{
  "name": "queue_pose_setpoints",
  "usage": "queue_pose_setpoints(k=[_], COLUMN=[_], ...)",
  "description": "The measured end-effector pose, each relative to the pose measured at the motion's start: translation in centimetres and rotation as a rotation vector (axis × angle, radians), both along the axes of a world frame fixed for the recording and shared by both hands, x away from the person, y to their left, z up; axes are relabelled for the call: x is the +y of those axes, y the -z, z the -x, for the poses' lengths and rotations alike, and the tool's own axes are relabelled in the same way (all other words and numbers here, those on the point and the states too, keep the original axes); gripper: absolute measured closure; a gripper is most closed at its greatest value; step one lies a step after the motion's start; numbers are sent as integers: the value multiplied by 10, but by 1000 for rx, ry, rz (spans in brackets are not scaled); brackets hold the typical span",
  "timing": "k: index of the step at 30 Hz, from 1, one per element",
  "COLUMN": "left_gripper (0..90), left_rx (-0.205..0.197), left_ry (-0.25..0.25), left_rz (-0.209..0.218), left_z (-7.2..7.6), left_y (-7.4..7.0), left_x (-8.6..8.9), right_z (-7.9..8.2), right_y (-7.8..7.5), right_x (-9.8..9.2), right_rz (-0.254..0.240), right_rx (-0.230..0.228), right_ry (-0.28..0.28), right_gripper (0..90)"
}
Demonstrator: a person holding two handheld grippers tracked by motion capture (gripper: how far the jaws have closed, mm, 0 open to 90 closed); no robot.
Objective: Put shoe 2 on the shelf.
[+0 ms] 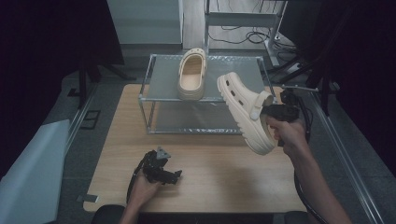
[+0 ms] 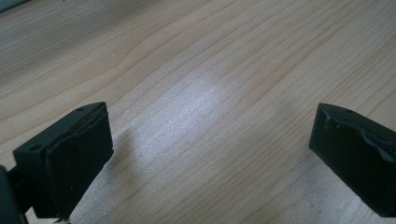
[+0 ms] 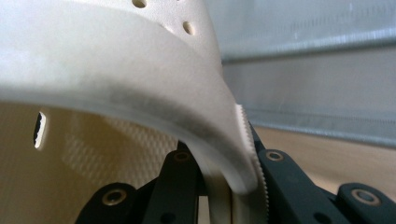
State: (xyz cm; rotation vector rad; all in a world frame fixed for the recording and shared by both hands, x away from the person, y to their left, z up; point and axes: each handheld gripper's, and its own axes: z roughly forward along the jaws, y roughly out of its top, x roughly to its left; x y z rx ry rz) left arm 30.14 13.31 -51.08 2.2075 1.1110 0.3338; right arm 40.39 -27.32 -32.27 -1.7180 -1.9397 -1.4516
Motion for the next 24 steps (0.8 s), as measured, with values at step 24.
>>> queue_pose_setpoints(k=[24], left_gripper=[0], left_rx=[10], left_ry=[6], left_rz=[7], left_z=[0], left_y=[1], left_x=[1], right_z=[-64], right_y=[-28], right_x=[20], right_rz=[-15], right_rx=[22], right_ry=[237], right_gripper=[826])
